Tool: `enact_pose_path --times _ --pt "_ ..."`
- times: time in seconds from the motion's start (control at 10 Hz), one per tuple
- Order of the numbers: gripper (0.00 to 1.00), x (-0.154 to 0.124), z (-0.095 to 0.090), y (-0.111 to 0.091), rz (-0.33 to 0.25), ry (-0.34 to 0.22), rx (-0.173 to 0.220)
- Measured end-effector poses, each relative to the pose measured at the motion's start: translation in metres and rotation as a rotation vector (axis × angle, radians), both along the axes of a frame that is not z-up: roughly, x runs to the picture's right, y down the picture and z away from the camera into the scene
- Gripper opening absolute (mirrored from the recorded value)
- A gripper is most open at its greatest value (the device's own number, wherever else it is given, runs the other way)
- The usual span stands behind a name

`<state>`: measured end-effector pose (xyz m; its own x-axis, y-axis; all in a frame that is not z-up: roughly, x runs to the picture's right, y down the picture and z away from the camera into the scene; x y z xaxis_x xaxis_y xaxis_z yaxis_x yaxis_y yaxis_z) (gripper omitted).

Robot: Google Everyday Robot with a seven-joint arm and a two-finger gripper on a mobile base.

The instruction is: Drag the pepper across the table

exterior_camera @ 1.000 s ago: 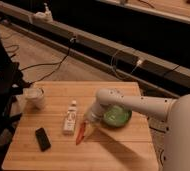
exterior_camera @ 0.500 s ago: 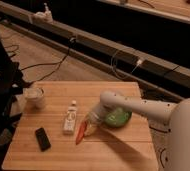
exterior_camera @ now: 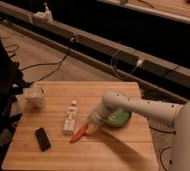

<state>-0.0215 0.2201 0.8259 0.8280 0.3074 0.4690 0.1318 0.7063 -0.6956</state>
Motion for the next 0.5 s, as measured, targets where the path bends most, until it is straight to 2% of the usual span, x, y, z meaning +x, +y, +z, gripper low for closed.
enact_pose_path --times 0.3,0.5 --pt "0.13 0.008 -0.013 0.011 -0.017 0.017 -0.014" --pt "0.13 0.022 -0.025 0.026 -0.025 0.057 -0.045"
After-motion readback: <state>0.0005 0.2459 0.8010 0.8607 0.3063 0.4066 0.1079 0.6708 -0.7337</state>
